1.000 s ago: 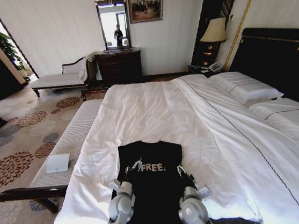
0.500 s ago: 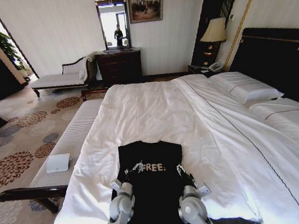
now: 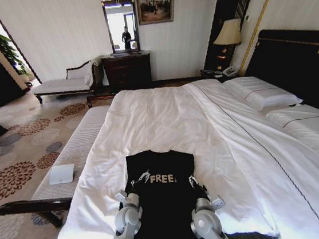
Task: Fold the clothes on the bed.
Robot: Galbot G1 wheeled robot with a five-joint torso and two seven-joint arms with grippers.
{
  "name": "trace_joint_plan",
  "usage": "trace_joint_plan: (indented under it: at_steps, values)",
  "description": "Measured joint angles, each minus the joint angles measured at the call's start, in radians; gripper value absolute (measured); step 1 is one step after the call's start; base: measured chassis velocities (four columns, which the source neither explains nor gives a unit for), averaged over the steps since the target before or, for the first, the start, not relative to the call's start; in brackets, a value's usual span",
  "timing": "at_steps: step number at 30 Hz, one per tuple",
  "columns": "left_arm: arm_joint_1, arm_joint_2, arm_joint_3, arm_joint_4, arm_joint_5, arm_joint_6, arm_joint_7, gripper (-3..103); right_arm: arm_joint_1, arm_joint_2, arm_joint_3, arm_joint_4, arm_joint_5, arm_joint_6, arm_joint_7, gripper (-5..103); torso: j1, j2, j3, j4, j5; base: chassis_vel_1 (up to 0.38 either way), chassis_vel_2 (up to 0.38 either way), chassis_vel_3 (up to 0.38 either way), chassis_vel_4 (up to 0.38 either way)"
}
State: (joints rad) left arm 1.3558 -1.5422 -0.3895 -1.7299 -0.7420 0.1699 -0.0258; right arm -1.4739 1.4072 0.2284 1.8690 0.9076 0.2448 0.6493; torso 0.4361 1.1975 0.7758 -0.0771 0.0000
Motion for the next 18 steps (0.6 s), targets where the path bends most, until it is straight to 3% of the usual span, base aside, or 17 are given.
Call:
trace_joint_plan:
  at_steps: [8,18]
  values:
    - [-0.042,-0.017,0.014,0.058,-0.017,0.037,-0.05,100,-0.001,0.0,-0.001,0.002,-0.005,0.0,0.0,100,0.0,0.0,0.0,0.0,0.0,0.0,0.0,0.0,0.0]
    - [-0.111,-0.023,0.031,0.097,-0.017,0.036,-0.054,100,-0.001,0.002,0.0,-0.003,-0.01,-0.001,0.0,100,0.0,0.0,0.0,0.0,0.0,0.0,0.0,0.0,0.0]
